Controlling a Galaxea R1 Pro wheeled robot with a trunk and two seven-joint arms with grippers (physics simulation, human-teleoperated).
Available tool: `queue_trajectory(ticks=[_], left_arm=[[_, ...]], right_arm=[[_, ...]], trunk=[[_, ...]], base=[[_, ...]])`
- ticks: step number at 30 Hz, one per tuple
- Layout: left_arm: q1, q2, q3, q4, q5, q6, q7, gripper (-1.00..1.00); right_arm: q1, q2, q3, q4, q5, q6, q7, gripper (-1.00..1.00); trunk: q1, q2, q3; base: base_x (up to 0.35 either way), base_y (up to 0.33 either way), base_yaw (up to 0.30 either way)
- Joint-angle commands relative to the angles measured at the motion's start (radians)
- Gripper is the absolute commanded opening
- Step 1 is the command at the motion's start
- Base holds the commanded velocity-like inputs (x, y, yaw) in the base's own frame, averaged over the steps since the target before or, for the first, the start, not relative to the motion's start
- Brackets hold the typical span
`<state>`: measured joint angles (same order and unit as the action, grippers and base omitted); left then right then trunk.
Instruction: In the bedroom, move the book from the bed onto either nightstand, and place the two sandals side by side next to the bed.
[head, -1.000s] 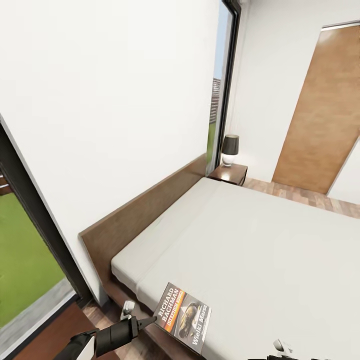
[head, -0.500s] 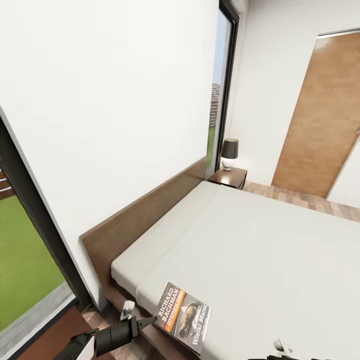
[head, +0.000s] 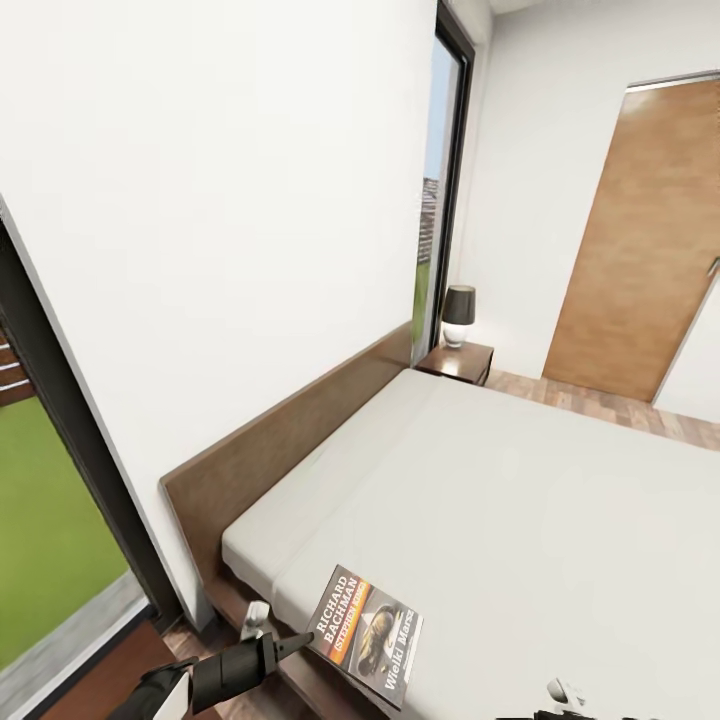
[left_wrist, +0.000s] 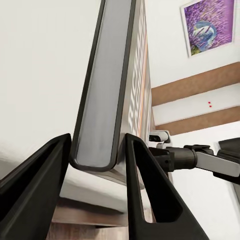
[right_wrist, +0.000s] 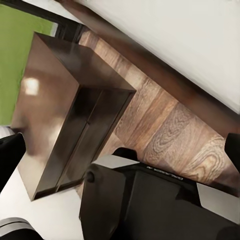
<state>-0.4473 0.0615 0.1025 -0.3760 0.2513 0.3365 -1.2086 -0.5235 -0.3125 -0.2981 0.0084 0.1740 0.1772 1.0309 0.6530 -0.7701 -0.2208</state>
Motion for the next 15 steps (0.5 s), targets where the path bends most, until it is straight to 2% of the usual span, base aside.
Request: queue_trajectory(ticks=[1, 15], left_arm=[[-0.001, 0.000, 0.002, 0.000, 0.002, 0.010, -0.003, -1.00], [-0.001, 0.000, 0.002, 0.000, 0.002, 0.010, -0.003, -1.00]], right_arm=[[-0.001, 0.000, -0.009, 0.001, 0.007, 0.007, 0.003, 1.00], [-0.001, 0.000, -0.009, 0.000, 0.007, 0.007, 0.002, 1.00]], trunk=[[0.000, -0.001, 0.000], [0.000, -0.001, 0.021]], base=[[0.000, 0.000, 0.000], [0.000, 0.000, 0.000]])
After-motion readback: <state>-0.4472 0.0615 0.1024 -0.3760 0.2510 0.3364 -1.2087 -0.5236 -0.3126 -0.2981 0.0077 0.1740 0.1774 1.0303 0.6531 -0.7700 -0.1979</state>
